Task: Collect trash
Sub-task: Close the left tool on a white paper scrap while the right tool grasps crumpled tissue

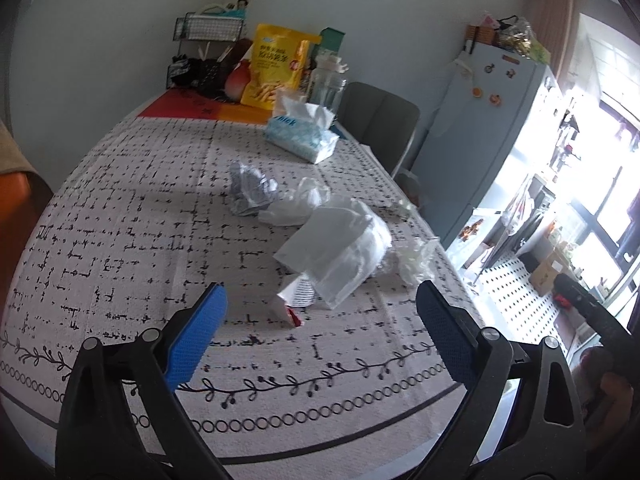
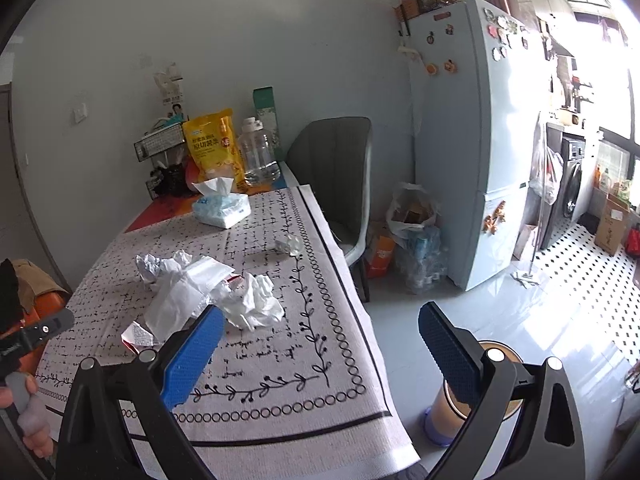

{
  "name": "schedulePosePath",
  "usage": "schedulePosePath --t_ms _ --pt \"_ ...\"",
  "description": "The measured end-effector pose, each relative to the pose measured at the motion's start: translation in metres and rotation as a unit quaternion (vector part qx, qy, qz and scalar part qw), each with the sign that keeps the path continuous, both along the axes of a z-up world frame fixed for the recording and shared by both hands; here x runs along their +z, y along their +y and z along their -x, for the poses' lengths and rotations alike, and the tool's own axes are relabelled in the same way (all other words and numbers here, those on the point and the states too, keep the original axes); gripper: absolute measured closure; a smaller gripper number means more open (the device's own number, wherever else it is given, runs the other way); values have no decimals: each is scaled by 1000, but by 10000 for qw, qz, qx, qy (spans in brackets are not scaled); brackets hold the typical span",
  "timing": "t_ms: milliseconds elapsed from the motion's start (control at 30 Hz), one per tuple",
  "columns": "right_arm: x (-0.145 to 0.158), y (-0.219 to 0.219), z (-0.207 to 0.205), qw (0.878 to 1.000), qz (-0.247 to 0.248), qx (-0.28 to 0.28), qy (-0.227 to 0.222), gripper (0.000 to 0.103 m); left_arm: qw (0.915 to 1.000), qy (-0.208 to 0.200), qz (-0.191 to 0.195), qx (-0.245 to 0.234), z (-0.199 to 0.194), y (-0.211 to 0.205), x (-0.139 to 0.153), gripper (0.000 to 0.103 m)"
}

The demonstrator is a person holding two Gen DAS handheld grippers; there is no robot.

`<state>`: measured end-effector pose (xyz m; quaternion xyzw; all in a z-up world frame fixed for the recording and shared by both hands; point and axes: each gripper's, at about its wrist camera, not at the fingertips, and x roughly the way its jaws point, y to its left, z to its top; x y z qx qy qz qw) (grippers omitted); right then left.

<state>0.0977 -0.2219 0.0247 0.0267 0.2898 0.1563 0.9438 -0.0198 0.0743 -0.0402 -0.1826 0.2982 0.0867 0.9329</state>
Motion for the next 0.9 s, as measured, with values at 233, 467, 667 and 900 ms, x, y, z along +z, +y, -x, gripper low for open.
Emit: schedulePosePath --t_ms 233,467,667,900 --pt "-13 7 -23 9993 -117 192 295 7 9995 295 114 46 -24 12 -19 21" --pt "-27 12 -41 9980 -100 350 521 7 9967 730 341 54 -55 20 -51 42" --pt "-38 19 -55 9964 -58 474 701 7 9939 963 532 70 -70 23 -73 56" --pt "-49 40 -76 9937 -83 697 876 8 9925 1015 656 156 -73 31 -78 80"
